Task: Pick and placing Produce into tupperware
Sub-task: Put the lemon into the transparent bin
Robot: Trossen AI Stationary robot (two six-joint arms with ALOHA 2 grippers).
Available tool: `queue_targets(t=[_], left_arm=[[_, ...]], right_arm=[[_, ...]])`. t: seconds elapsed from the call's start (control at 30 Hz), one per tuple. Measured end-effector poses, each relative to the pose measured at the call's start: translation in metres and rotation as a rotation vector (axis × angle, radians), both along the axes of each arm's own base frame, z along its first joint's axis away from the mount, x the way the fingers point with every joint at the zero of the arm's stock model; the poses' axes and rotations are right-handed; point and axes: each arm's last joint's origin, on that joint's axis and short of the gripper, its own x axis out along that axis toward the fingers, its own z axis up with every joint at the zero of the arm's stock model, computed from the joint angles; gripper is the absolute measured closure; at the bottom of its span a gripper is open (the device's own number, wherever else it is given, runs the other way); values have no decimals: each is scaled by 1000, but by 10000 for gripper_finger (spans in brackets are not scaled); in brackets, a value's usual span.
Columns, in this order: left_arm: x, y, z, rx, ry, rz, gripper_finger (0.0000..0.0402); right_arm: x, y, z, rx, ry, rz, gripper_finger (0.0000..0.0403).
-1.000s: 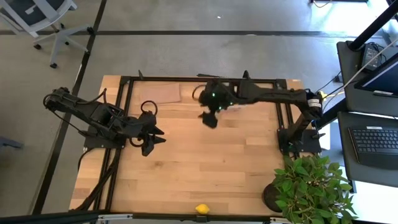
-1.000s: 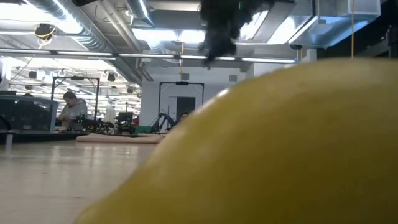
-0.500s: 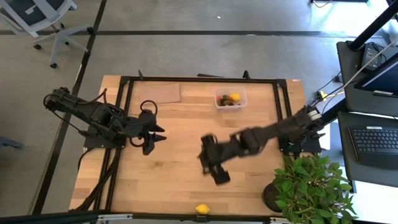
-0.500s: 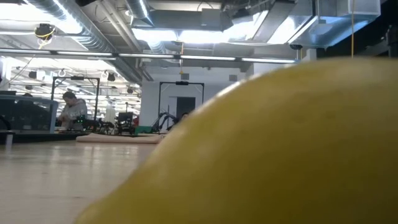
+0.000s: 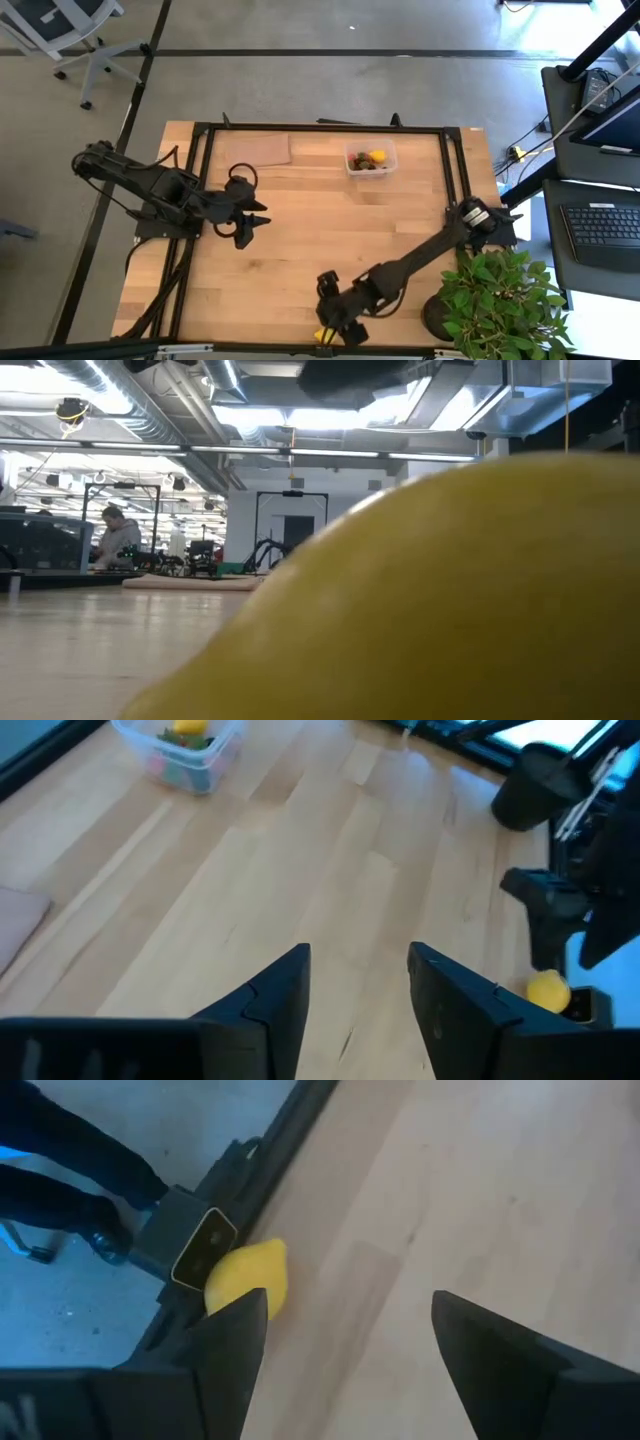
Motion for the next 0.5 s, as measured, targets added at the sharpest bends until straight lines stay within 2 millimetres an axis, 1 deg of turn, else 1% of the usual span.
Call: queue_targets(t=[0.3, 0.4, 0.5], left_arm=[[6, -2, -5, -7, 29, 19, 243], [7, -3, -7, -3, 38, 15, 248], [9, -4, -10, 2, 55, 14, 250]], right_arm=[[-9, 39, -37, 60, 49, -18, 134], [-10, 45, -45, 58, 61, -21, 135], [-10, 46, -45, 65, 51, -20, 135]])
